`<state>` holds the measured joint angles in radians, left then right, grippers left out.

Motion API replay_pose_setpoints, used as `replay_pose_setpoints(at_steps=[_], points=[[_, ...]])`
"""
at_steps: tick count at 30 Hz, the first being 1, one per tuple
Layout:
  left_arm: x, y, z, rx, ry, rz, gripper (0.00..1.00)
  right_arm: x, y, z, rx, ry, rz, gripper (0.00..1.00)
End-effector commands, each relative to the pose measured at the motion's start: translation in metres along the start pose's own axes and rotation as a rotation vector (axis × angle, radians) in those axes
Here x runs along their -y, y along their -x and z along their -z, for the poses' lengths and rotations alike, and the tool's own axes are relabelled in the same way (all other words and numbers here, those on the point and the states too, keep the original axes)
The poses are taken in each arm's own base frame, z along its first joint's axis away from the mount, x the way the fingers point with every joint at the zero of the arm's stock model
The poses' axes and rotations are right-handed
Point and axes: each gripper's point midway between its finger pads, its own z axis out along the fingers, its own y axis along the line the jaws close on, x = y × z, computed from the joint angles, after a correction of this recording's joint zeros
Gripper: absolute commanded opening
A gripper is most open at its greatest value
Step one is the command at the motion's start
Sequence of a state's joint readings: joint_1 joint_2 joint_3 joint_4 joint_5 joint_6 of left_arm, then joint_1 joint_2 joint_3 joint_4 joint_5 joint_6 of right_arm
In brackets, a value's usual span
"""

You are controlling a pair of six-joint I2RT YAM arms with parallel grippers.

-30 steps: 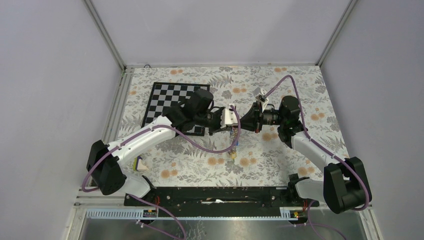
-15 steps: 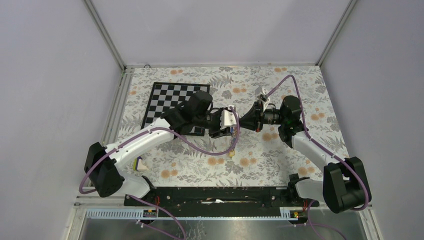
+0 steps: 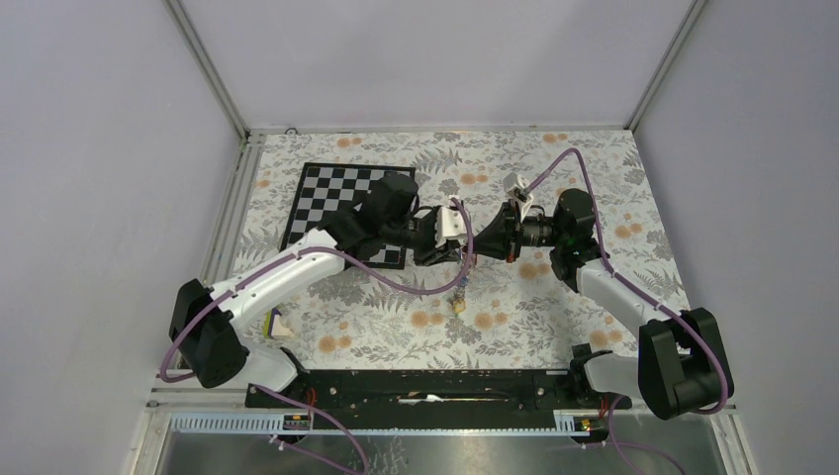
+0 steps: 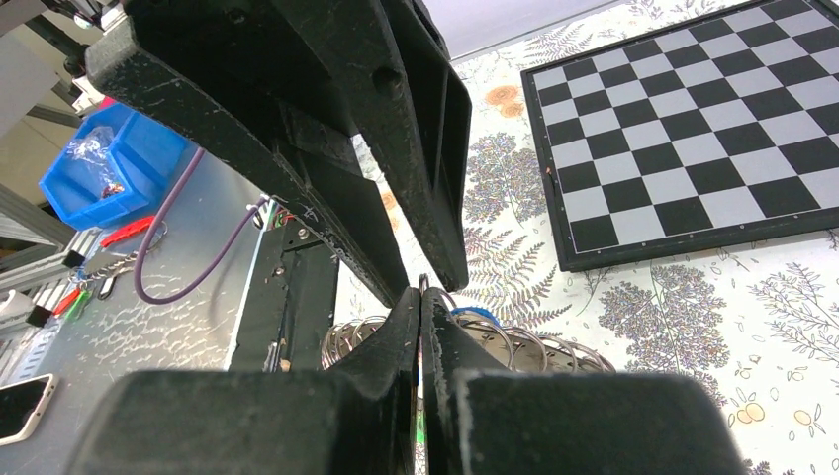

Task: Put the keys on the keyring

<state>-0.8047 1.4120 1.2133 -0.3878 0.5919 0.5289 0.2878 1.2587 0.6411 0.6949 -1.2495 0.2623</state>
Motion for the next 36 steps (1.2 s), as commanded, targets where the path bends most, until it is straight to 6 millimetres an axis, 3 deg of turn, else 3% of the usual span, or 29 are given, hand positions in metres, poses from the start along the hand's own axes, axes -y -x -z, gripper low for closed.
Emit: replay_pose_setpoints(at_steps=[1, 8, 14, 16, 19, 22, 27, 31, 36], points=[[-0.008, 0.036, 0.001, 0.103, -0.010, -0.024, 0.31, -0.005, 0.014, 0.001, 0.021, 0.029, 0.100, 0.00], [-0.008, 0.036, -0.004, 0.109, -0.037, -0.002, 0.19, -0.006, 0.013, 0.001, 0.021, 0.029, 0.101, 0.00], [-0.009, 0.032, 0.000, 0.088, -0.029, -0.012, 0.00, -0.005, 0.013, 0.001, 0.021, 0.025, 0.107, 0.00], [-0.011, 0.029, 0.003, 0.069, -0.014, -0.022, 0.00, -0.004, 0.012, 0.001, 0.022, 0.017, 0.114, 0.00], [-0.011, 0.025, 0.009, 0.015, -0.013, -0.046, 0.00, -0.001, 0.012, 0.003, 0.019, -0.008, 0.141, 0.09], [-0.014, 0.022, 0.017, -0.076, -0.012, -0.046, 0.00, 0.007, 0.011, 0.005, -0.003, -0.065, 0.196, 0.28], [-0.012, 0.014, 0.024, -0.234, -0.020, 0.004, 0.00, 0.011, 0.011, 0.008, -0.025, -0.099, 0.253, 0.49], [-0.009, 0.017, 0.018, -0.277, -0.021, 0.051, 0.00, 0.007, 0.013, 0.006, -0.013, -0.078, 0.242, 0.54], [-0.004, 0.027, 0.011, -0.266, -0.038, 0.087, 0.00, 0.003, 0.013, 0.002, 0.000, -0.055, 0.242, 0.53]])
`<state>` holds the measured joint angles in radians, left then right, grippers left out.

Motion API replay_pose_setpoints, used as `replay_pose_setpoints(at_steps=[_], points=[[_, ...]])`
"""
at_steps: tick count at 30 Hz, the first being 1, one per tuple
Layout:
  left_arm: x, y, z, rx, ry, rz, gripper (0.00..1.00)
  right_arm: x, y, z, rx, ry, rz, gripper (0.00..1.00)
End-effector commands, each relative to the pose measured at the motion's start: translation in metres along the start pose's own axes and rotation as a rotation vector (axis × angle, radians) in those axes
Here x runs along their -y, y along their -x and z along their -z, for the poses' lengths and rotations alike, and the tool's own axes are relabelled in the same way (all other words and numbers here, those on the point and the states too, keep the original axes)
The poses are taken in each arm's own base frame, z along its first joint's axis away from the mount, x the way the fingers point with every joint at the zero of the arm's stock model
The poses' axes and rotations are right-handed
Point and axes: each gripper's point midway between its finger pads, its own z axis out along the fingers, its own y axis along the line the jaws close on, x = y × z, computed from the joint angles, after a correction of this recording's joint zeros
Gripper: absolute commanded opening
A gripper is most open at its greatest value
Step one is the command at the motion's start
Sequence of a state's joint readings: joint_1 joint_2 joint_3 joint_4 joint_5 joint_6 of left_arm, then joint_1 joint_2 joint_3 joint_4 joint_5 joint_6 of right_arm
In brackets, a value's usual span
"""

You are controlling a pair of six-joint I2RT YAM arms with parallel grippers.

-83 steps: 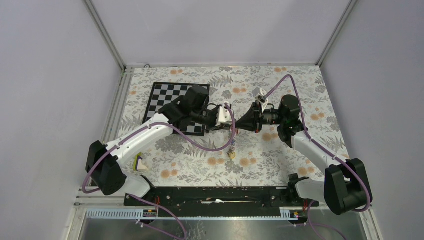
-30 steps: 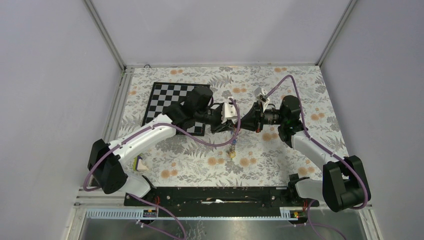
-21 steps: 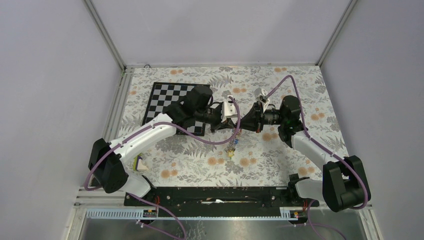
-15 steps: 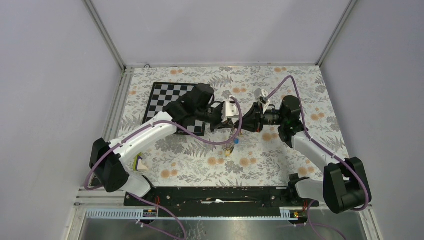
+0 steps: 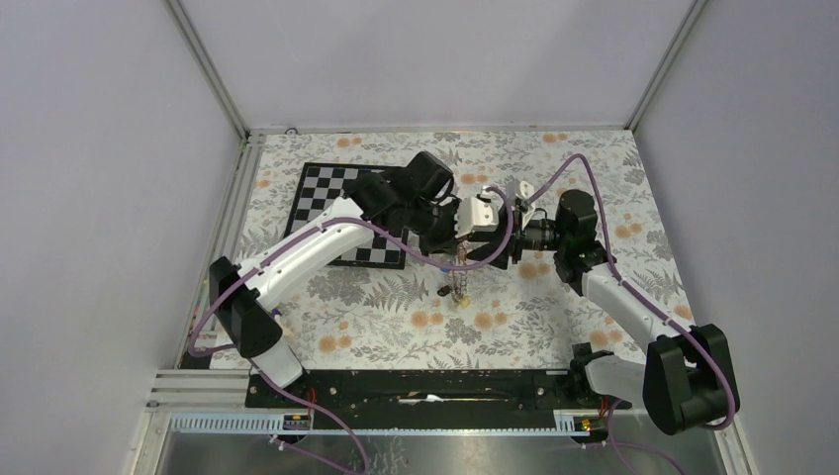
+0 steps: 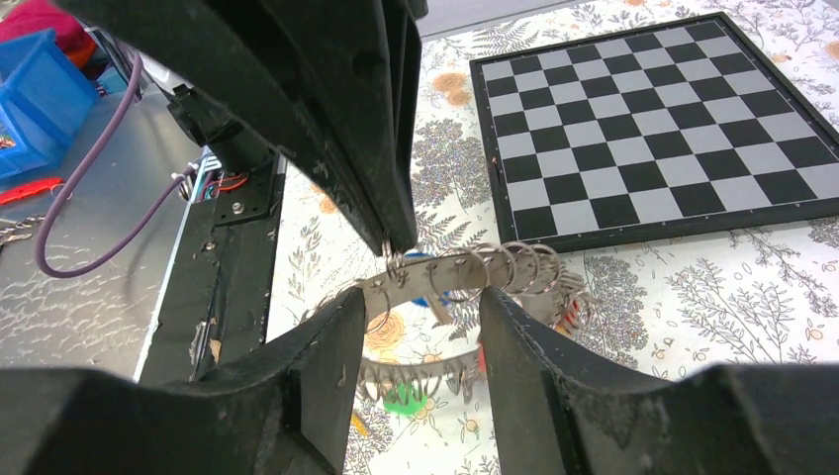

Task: Put the keys on the keyring

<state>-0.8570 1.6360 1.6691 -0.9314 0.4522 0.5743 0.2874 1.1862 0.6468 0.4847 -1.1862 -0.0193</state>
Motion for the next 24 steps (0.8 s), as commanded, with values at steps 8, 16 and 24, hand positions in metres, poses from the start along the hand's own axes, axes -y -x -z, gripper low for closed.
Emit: replay_pose_setpoints(at_steps=[8, 16, 24], points=[[0.003, 0.026, 0.003, 0.038, -0.002, 0.030, 0.00, -0.010, 0.014, -0.010, 0.042, 0.064, 0.014, 0.38], [0.000, 0.027, 0.003, 0.044, 0.017, 0.024, 0.00, -0.013, 0.007, -0.012, 0.032, 0.093, -0.018, 0.35], [-0.001, 0.026, 0.002, 0.046, 0.020, 0.023, 0.00, -0.016, 0.005, -0.014, 0.026, 0.113, -0.036, 0.24]])
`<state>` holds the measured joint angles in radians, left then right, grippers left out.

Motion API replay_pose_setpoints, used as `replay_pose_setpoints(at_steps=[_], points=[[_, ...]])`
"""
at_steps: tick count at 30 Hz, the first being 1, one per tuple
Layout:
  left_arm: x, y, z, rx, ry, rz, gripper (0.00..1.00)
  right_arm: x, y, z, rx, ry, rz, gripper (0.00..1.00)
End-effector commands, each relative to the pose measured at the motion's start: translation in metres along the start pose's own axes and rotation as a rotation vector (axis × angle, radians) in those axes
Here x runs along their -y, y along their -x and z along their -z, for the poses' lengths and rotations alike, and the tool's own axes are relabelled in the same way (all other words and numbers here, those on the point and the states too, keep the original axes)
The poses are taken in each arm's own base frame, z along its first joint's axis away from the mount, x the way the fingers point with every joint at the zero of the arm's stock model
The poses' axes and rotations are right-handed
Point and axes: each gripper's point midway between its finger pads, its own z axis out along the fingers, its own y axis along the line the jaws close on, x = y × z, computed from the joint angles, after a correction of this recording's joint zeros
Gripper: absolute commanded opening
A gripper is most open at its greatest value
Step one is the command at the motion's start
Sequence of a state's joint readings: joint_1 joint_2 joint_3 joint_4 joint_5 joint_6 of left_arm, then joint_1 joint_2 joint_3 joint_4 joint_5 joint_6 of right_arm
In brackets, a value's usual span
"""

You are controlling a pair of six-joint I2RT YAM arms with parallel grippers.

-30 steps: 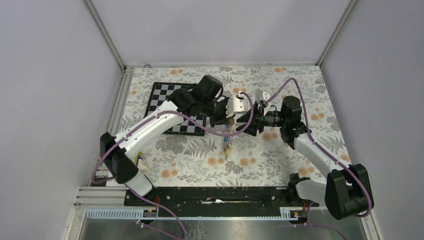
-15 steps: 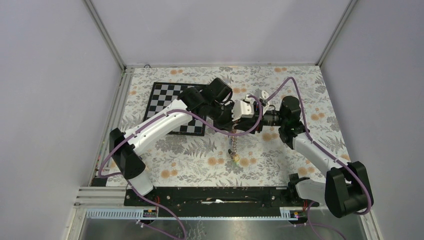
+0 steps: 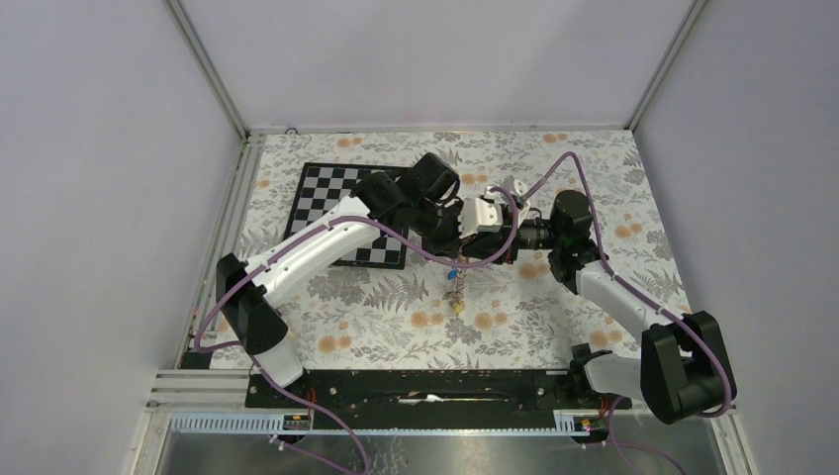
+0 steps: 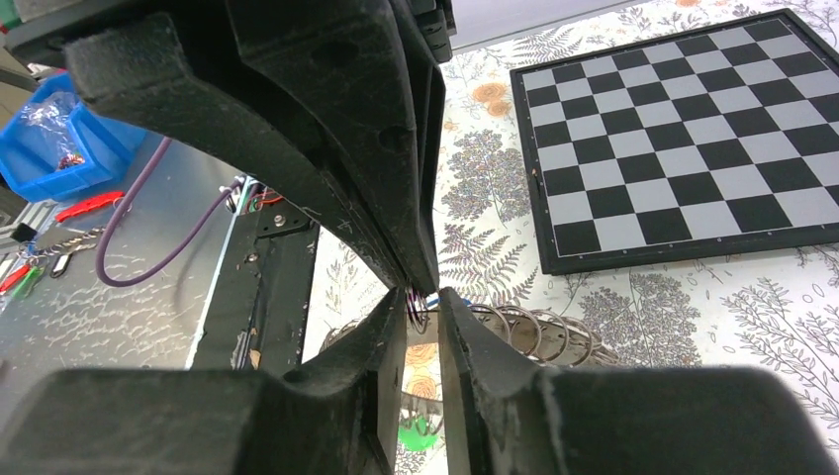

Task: Put the keys on the keyring

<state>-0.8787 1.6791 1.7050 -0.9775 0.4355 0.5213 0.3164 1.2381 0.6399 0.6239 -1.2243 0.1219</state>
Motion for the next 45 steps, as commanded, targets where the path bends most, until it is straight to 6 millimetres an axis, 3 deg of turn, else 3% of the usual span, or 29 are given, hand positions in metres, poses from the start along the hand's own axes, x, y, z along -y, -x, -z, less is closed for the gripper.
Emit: replay_pose_setpoints(at_steps=[1, 7, 12, 16, 19, 23, 28, 34, 45], points=[[-0.007, 0.030, 0.013, 0.097, 0.048, -0.036, 0.00, -0.007, 0.002, -0.005, 0.004, 0.047, 0.028, 0.23], [-0.009, 0.032, 0.013, 0.106, 0.060, -0.038, 0.00, -0.008, 0.000, -0.006, 0.000, 0.054, 0.023, 0.16], [-0.009, 0.031, 0.011, 0.106, 0.059, -0.036, 0.00, -0.008, 0.002, -0.006, 0.002, 0.054, 0.026, 0.00], [-0.011, 0.029, 0.014, 0.110, 0.076, -0.053, 0.00, -0.009, 0.009, -0.006, 0.011, 0.046, 0.044, 0.00], [-0.012, 0.025, 0.019, 0.128, 0.089, -0.078, 0.12, -0.011, 0.019, -0.004, 0.024, 0.042, 0.062, 0.00], [-0.019, 0.024, 0.034, 0.200, 0.134, -0.117, 0.43, -0.016, 0.032, -0.001, 0.047, 0.046, 0.065, 0.00], [-0.019, 0.024, 0.045, 0.304, 0.183, -0.210, 0.56, -0.019, 0.040, 0.001, 0.075, 0.055, 0.058, 0.00], [-0.012, 0.023, 0.040, 0.356, 0.174, -0.334, 0.55, -0.018, 0.040, 0.001, 0.077, 0.054, 0.050, 0.00], [-0.007, 0.017, 0.020, 0.347, 0.096, -0.387, 0.34, -0.014, 0.037, 0.003, 0.075, 0.045, 0.037, 0.00]])
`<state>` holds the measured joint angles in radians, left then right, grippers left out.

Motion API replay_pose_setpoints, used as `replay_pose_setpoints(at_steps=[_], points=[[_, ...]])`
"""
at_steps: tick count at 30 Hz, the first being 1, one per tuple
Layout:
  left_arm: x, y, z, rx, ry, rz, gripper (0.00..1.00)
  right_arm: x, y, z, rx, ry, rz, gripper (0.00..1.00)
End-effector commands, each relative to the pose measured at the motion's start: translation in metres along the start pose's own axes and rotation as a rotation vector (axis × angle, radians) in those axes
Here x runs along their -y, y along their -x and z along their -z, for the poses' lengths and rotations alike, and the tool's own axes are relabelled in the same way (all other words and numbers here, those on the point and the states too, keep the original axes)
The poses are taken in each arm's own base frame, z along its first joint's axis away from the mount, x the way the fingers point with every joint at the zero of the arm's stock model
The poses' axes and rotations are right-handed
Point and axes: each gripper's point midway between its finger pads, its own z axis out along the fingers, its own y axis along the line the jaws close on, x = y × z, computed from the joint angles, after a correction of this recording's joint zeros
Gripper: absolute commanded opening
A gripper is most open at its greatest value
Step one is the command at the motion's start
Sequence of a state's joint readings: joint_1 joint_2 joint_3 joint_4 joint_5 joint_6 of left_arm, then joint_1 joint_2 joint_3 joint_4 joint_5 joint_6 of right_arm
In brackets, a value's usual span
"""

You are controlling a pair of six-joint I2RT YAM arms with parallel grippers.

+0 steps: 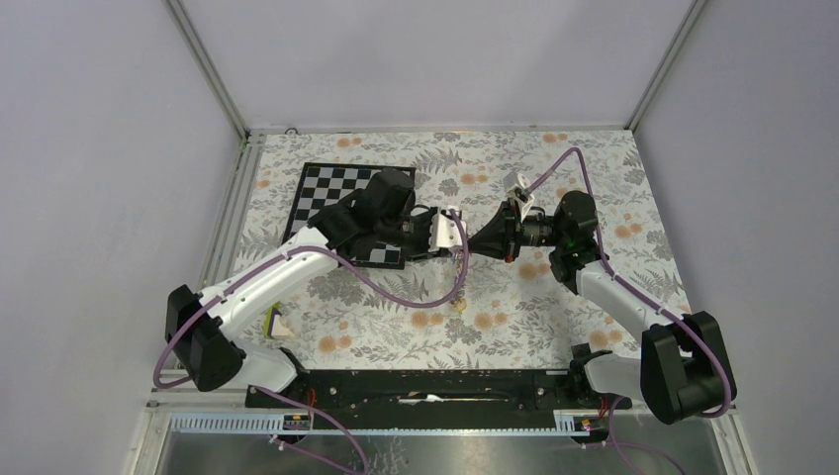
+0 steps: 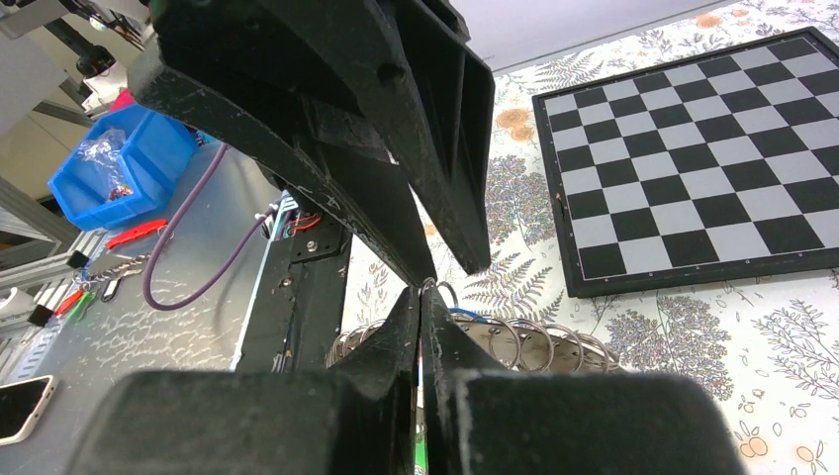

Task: Put the keys on the keyring

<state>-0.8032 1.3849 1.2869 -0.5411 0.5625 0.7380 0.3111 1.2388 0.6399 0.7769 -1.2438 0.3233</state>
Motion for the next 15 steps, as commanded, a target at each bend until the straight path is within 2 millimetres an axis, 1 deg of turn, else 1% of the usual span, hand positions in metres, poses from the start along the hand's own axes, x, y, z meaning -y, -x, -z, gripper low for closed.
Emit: replay_pose_setpoints(at_steps=[1, 7, 15], points=[[-0.0018, 0.0129, -0.0076, 0.070, -0.028, -0.061, 0.33, -0.0066, 0.0178, 0.0020, 0.029, 0.021, 0.097, 0.00], [0.0011, 0.0082, -0.0132, 0.073, -0.043, -0.052, 0.29, -0.0043, 0.0159, 0.0030, 0.028, 0.015, 0.091, 0.00], [0.0042, 0.0105, -0.0159, 0.089, -0.066, -0.034, 0.14, -0.0016, 0.0141, 0.0031, 0.027, 0.007, 0.081, 0.00]])
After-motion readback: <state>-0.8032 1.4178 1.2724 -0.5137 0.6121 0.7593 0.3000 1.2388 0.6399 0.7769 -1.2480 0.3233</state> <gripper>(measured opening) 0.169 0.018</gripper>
